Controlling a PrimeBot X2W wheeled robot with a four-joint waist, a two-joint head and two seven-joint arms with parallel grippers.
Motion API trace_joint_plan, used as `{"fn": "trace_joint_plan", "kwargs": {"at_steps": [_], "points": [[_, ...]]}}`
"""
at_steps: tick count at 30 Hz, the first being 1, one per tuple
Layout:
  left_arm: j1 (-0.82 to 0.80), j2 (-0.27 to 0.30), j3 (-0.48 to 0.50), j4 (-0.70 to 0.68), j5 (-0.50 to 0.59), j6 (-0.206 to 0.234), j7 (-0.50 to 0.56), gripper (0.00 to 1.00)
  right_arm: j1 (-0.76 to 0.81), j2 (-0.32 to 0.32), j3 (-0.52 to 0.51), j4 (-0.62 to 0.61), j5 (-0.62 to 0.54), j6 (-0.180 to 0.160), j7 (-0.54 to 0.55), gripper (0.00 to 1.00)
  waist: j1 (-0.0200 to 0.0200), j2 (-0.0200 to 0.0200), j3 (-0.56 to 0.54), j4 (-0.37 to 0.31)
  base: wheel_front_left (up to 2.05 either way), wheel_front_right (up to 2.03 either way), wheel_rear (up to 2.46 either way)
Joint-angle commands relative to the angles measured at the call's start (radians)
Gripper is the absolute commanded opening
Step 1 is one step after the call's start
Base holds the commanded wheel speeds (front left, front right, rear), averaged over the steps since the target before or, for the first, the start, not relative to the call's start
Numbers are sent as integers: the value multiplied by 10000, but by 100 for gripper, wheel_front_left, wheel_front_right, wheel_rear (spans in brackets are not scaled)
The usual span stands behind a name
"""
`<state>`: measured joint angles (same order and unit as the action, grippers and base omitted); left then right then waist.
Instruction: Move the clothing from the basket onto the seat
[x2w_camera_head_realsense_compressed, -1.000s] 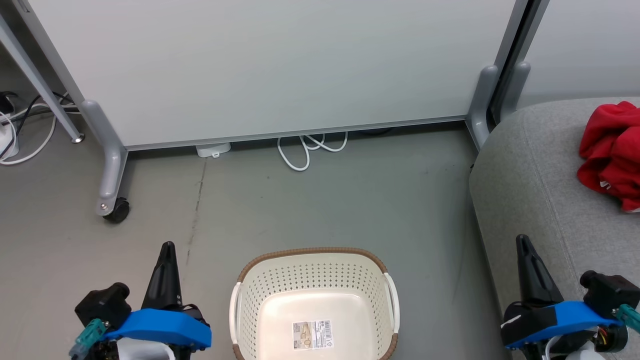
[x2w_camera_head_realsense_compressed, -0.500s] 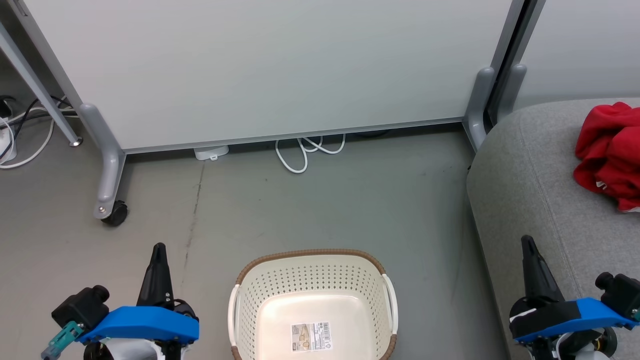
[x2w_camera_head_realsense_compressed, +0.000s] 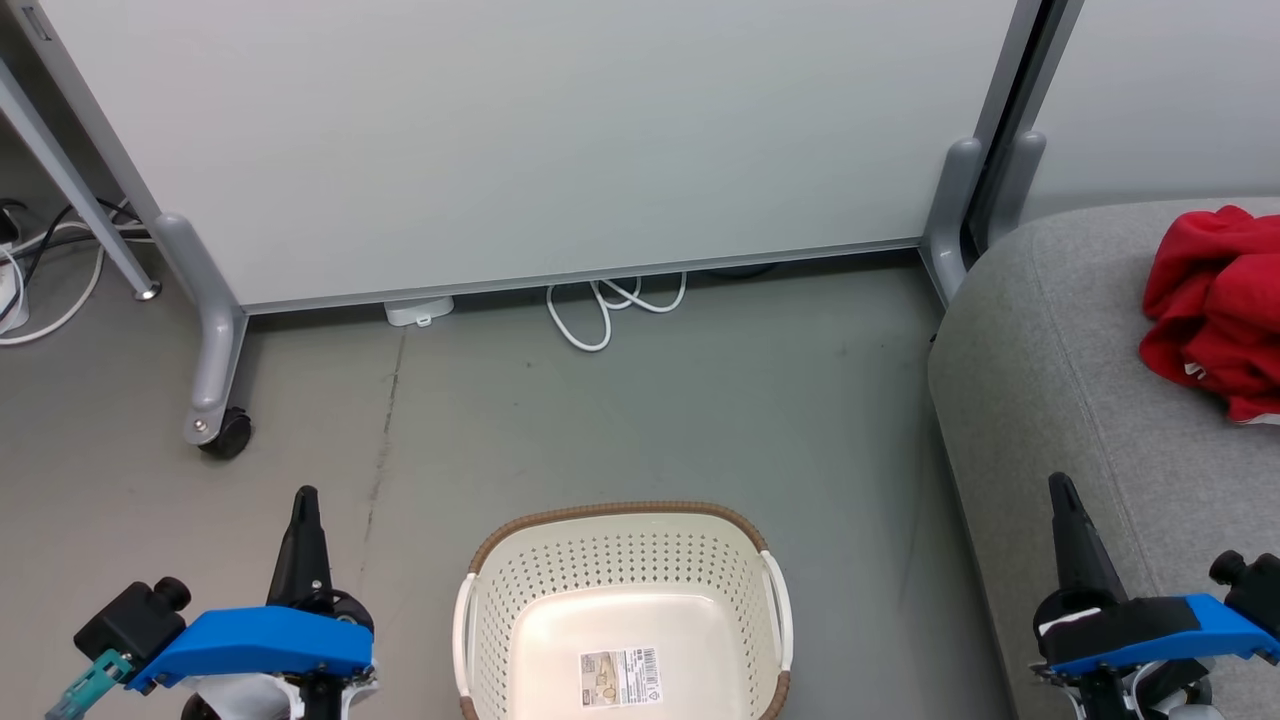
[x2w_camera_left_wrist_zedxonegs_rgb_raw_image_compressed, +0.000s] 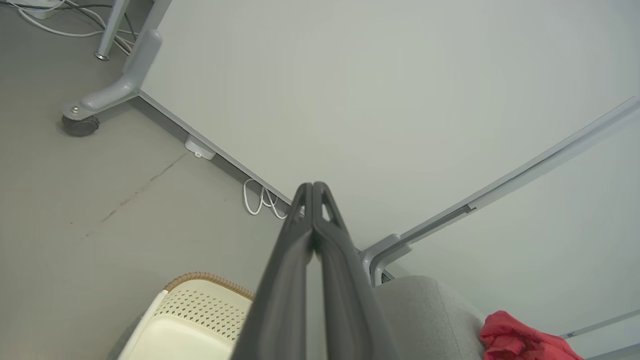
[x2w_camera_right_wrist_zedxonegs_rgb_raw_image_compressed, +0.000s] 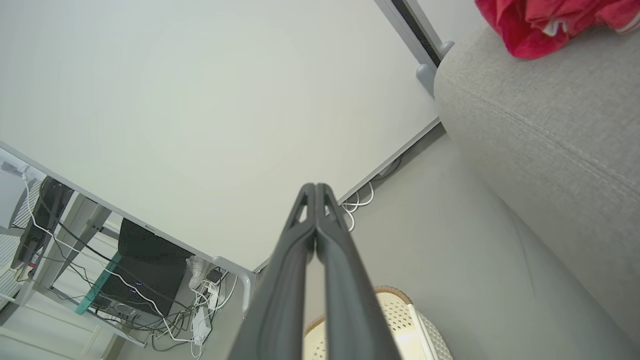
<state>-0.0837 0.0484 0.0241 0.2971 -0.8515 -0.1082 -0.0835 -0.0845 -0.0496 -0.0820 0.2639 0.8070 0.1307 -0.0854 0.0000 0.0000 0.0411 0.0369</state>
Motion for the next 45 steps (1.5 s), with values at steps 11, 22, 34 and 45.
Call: {"fn": "trace_joint_plan", "kwargs": {"at_steps": [11, 22, 34, 45], "points": [[-247, 22, 228, -230, -1495, -100, 385, 0, -186, -15, -88, -166, 1606, 1, 400, 0, 0, 0, -51, -49, 0, 0, 0], [-266, 23, 370, -293, -2693, -127, 700, 0, -215, -15, -136, -175, 2868, 1, 711, 0, 0, 0, -101, -97, 0, 0, 0], [-284, 24, 505, -356, -3870, -165, 1016, 0, -247, -14, -182, -187, 4110, 1, 1043, 0, 0, 0, -155, -150, 0, 0, 0], [-286, 25, 608, -407, -4839, -186, 1266, 0, -261, -14, -222, -193, 5145, 1, 1285, 0, 0, 0, -205, -199, 0, 0, 0]]}}
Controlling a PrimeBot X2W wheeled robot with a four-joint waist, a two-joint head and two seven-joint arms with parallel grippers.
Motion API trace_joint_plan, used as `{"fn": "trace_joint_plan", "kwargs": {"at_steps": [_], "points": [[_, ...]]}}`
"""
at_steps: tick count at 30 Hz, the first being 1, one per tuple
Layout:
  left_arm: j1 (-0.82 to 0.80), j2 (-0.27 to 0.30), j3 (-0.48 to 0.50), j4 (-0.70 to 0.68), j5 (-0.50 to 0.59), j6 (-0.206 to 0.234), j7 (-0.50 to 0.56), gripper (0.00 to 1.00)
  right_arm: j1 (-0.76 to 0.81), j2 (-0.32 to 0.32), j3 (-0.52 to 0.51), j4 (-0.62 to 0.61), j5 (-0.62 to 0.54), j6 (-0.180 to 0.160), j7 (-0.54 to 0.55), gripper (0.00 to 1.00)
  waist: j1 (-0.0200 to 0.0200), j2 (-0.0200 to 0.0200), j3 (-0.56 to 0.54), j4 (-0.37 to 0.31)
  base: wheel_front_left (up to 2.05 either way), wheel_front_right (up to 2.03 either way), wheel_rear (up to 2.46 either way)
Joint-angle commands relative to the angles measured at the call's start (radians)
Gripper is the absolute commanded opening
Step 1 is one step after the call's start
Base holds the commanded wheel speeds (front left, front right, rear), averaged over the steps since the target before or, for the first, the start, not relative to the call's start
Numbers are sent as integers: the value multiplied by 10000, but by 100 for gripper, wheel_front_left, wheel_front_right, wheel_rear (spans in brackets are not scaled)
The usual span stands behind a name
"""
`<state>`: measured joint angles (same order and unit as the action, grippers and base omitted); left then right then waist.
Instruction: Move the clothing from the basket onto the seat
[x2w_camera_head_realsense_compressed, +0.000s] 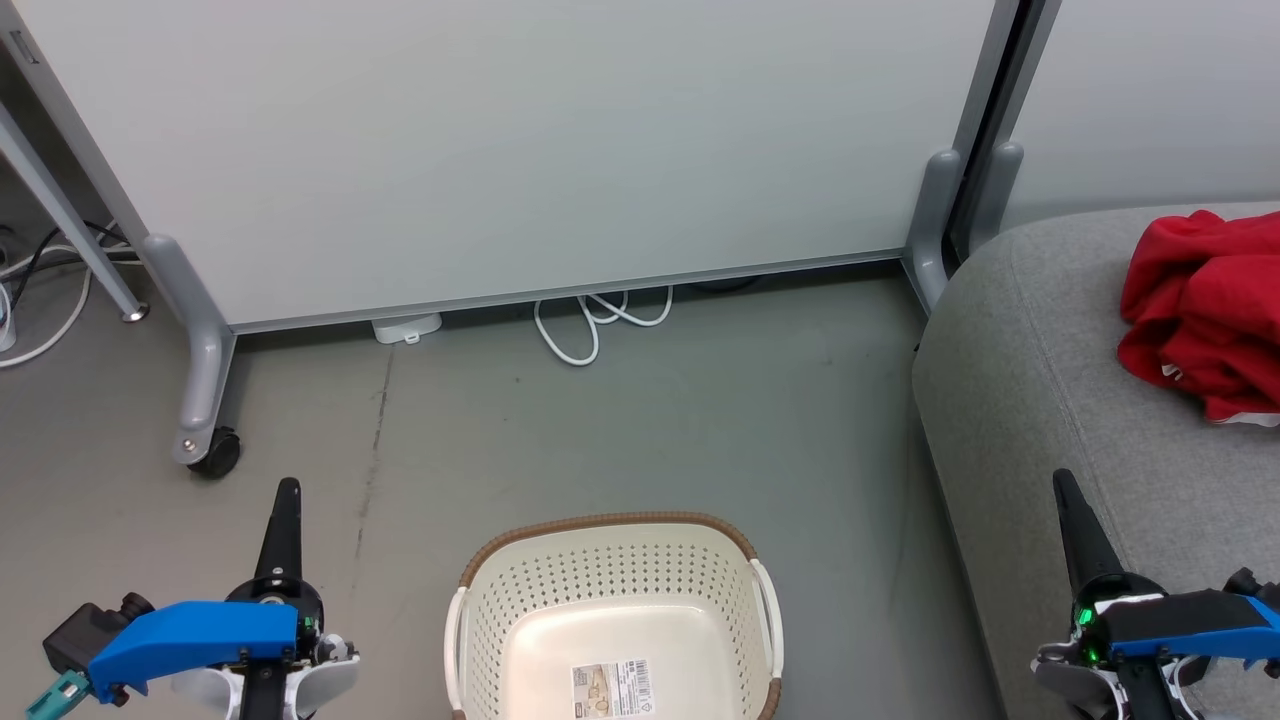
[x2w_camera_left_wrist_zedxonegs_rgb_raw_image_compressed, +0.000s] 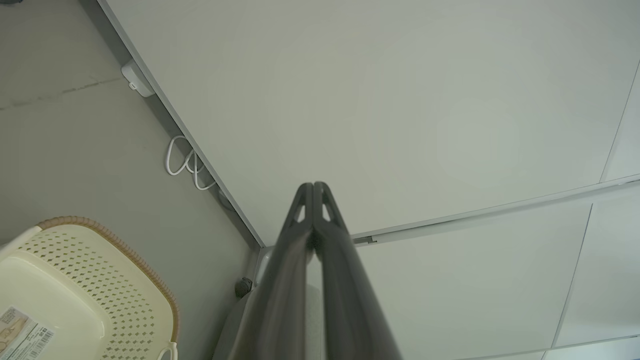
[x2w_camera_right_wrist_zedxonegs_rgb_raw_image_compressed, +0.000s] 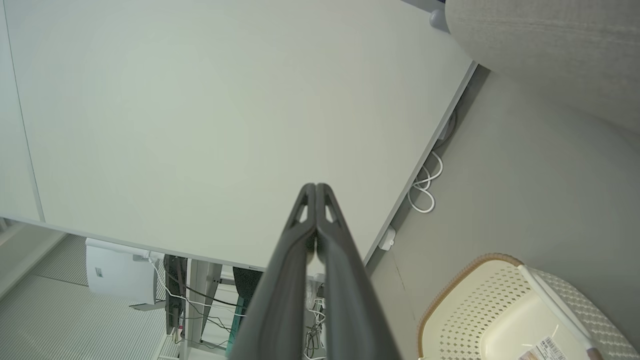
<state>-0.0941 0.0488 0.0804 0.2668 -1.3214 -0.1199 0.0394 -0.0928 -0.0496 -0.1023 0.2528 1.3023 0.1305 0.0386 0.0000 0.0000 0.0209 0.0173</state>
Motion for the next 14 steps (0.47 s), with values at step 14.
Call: {"fn": "trace_joint_plan", "kwargs": {"at_steps": [14], "points": [[-193, 23, 187, -159, -1260, -91, 335, 0, -184, -12, -70, -91, 1375, 3, 339, 0, 0, 0, -67, -64, 0, 0, 0]]}}
